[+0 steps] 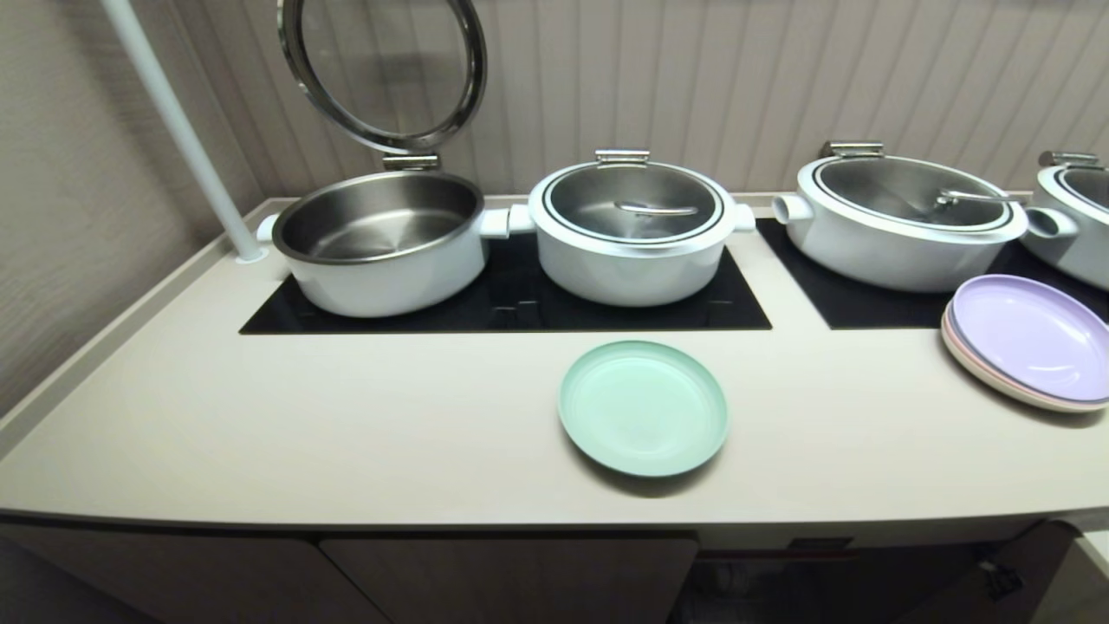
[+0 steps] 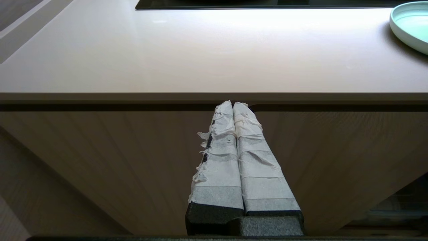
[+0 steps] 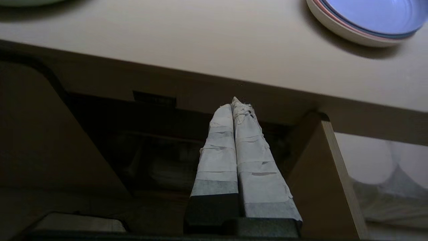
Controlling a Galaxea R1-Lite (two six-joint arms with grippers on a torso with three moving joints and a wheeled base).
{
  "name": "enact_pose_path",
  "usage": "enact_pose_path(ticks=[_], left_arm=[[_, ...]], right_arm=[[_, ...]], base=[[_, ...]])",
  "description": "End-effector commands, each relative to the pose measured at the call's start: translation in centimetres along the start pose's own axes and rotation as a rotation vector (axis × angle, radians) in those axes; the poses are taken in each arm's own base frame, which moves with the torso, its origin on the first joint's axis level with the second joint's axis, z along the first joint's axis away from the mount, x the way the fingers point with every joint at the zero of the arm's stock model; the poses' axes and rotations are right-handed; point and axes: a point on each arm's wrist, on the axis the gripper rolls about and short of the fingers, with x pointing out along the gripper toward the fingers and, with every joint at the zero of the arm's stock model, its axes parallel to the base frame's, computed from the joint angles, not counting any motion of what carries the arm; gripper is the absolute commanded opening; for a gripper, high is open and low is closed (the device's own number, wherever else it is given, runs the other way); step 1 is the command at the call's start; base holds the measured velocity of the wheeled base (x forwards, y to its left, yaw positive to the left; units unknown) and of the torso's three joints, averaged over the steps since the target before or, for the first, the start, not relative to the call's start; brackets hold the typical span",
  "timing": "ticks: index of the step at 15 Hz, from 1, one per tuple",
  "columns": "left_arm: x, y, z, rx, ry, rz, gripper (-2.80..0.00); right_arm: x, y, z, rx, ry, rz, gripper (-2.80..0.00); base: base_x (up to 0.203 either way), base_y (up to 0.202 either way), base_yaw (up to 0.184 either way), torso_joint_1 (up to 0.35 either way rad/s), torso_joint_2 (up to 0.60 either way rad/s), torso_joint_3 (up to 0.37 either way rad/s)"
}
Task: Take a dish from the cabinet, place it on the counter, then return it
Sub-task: Pick up the plate from the table
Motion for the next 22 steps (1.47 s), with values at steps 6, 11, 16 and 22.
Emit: enact_pose_path(ticks=[6,11,16,22], left_arm=[[0.0,0.0,0.0,-0.001,-0.001,0.0,-2.8],[0.0,0.0,0.0,-0.001,0.001,0.0,-2.8],[0.0,0.0,0.0,-0.001,-0.001,0.0,-2.8],[0.0,0.0,0.0,-0.001,0.001,0.0,-2.8]], right_arm=[[-2.7,0.5,-2.5,0.004,-0.126,0.002,-2.8],[-2.7,0.5,-2.6,0.016,-0.122,0.008,-2.8],[-2.7,0.5,-2.5,0.013,-0.143,0.004,-2.8],[-2.7,0.5,-2.5,0.014,-0.144,0.004,-2.8]], base=[[0.0,0.0,0.0,0.0,0.0,0.0],[0.0,0.0,0.0,0.0,0.0,0.0],[0.0,0.0,0.0,0.0,0.0,0.0],[0.0,0.0,0.0,0.0,0.0,0.0]])
